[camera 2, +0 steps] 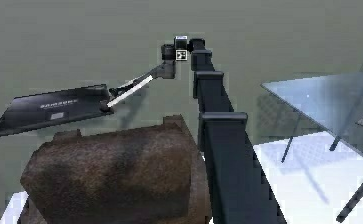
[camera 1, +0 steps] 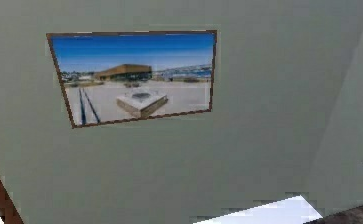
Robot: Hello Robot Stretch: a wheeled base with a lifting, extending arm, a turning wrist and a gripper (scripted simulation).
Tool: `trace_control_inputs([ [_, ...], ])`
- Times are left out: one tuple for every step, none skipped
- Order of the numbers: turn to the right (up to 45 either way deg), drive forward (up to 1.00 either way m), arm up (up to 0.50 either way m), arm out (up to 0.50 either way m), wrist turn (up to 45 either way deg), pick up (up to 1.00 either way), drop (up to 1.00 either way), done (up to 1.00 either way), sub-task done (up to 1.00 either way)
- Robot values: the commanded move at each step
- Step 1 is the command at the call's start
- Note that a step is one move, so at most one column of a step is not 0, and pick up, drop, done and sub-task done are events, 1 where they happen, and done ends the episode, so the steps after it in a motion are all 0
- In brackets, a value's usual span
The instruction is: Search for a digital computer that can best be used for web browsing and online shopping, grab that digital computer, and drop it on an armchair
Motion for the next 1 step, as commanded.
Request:
trace_control_inputs([
  [0.0, 0.0, 0.0, 0.0, 0.0, 0.0, 1.0, 0.0, 0.0],
])
